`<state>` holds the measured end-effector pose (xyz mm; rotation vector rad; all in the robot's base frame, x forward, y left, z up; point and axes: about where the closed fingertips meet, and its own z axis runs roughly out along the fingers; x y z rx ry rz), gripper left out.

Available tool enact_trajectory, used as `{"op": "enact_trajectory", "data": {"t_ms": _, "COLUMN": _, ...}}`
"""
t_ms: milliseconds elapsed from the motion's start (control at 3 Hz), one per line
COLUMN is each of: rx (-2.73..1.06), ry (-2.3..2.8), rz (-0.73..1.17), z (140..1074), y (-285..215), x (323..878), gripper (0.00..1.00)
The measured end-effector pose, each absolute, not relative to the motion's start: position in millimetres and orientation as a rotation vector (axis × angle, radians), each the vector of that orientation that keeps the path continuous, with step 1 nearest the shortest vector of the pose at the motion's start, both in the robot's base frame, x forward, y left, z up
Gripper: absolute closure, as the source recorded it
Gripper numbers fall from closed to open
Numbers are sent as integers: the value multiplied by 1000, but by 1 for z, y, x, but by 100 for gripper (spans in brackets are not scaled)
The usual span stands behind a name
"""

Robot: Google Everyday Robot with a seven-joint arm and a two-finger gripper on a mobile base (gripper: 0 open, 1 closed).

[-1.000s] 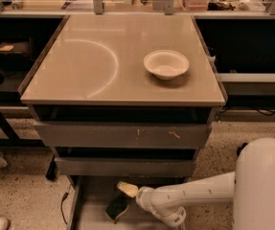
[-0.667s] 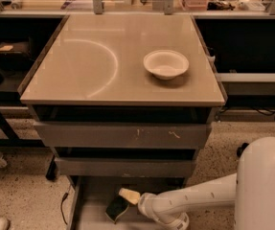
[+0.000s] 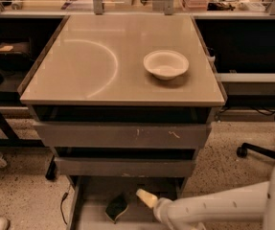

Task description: Place sponge into bottom drawer

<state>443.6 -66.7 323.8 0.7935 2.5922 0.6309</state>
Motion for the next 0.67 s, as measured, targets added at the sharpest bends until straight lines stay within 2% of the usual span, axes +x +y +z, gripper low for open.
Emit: {"op": "enact_trajectory", "data": {"t_ms": 667, "rx": 1511, "ry": 2161, "rz": 300, "z": 403, "y": -208, "x": 315, "gripper": 0}}
